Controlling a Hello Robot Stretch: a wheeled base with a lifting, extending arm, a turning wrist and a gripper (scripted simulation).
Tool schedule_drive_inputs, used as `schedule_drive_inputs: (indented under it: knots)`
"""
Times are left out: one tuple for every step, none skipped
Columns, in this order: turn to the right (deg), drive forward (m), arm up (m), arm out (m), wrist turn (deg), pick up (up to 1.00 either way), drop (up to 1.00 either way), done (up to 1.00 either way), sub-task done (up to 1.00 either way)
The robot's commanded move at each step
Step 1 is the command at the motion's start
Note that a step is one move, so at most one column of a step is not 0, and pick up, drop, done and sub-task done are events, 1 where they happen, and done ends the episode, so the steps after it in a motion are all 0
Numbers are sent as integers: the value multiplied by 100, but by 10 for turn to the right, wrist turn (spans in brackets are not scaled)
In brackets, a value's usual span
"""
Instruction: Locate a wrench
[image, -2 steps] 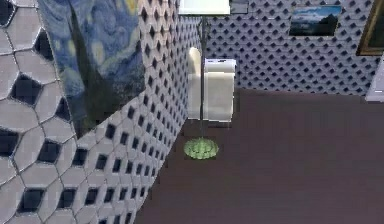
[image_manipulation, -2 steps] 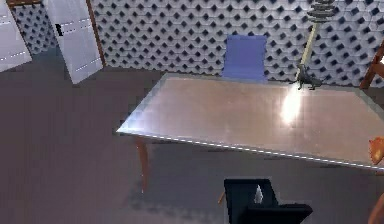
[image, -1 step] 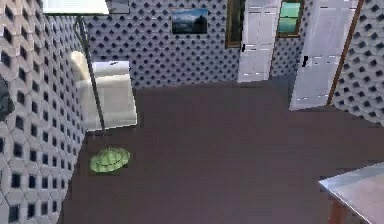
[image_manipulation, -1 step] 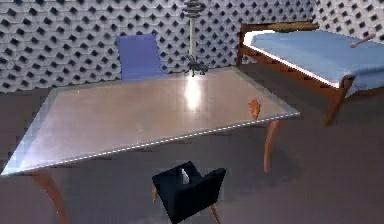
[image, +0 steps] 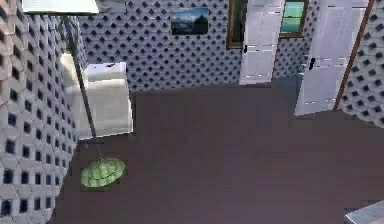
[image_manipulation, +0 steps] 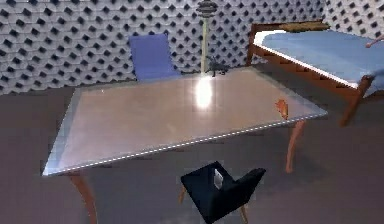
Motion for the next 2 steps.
schedule_drive_inputs:
  knots:
    - [120,0,0,0,0,0,0,0,0]
    - [0,100,0,0,0,0,0,0,0]
